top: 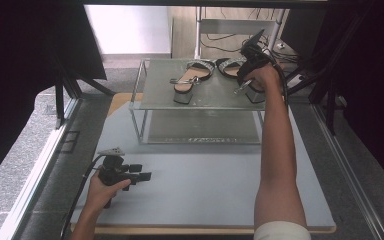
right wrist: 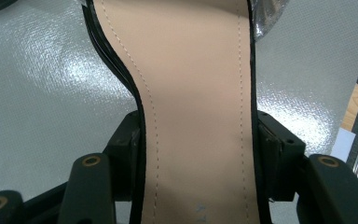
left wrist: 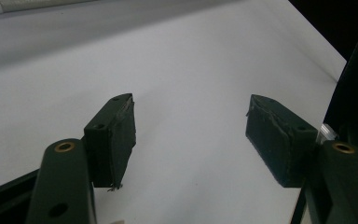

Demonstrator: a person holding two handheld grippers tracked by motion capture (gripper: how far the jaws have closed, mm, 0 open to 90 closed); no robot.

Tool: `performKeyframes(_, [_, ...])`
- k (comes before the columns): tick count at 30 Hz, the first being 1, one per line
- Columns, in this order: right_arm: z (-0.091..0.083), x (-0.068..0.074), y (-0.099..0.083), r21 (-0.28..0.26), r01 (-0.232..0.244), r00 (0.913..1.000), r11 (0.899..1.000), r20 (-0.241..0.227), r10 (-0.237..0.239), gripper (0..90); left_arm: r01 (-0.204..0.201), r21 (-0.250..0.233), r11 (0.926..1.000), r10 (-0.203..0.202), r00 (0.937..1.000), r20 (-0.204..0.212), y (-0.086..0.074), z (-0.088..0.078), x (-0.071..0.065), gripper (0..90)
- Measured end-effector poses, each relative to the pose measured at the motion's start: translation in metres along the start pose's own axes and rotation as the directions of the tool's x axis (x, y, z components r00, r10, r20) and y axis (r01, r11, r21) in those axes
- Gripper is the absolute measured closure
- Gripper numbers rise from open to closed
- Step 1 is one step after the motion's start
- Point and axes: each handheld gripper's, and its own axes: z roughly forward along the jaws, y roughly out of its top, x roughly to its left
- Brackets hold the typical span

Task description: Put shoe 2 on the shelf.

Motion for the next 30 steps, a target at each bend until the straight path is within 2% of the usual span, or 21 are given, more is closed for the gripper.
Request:
performKeyframes(8, [0.002, 0.007, -0.002, -0.028, 0.011, 0.9993, 1.000, 0.035, -0.010, 39.4, 0.000, -0.004, 1.0000, 0.000, 1.0000, 0.001, 0.000, 0.000, -0.001, 33.4])
performKeyframes(11, [-0.005, 0.009, -0.004, -0.094, 0.004, 0.9993, 0.996, 0.036, 0.000, 32.1, -0.002, 0.002, 1.0000, 0.002, 1.0000, 0.001, 0.000, 0.001, -0.001, 33.4])
performKeyframes(13, [-0.013, 0.013, -0.005, -0.152, 0.022, 0.9979, 0.988, 0.063, -0.012, 28.6, -0.002, 0.002, 1.0000, 0.002, 1.0000, -0.001, 0.000, 0.002, -0.002, 33.4])
performKeyframes(15, [-0.021, 0.015, -0.004, -0.214, 0.013, 0.9993, 0.977, 0.036, -0.006, 28.4, -0.003, 0.003, 1.0000, 0.003, 1.0000, -0.002, 0.000, 0.003, -0.002, 33.4])
performKeyframes(19, [-0.031, 0.018, -0.008, -0.265, 0.014, 0.9998, 0.964, -0.007, -0.017, 28.1, -0.006, 0.001, 1.0000, 0.006, 1.0000, -0.007, 0.000, 0.002, -0.003, 33.4])
performKeyframes(21, [-0.037, 0.023, -0.011, -0.306, 0.033, 0.9994, 0.952, -0.002, -0.035, 29.2, -0.007, -0.004, 1.0000, 0.007, 0.9999, -0.010, 0.001, 0.002, -0.003, 33.4])
performKeyframes(23, [-0.045, 0.029, -0.015, -0.339, 0.044, 0.9982, 0.940, -0.022, -0.055, 30.4, -0.011, -0.008, 0.9999, 0.011, 0.9998, -0.016, 0.002, 0.002, -0.005, 33.6])
performKeyframes(27, [-0.066, 0.037, -0.027, -0.382, 0.076, 0.9942, 0.921, -0.042, -0.100, 36.0, -0.016, -0.045, 0.9989, 0.015, 0.9994, -0.030, 0.005, -0.002, -0.009, 34.2])
performKeyframes(30, [-0.084, 0.041, -0.042, -0.406, 0.104, 0.9889, 0.908, -0.055, -0.138, 45.3, -0.030, -0.063, 0.9975, 0.027, 0.9986, -0.045, 0.009, -0.009, -0.013, 35.0])
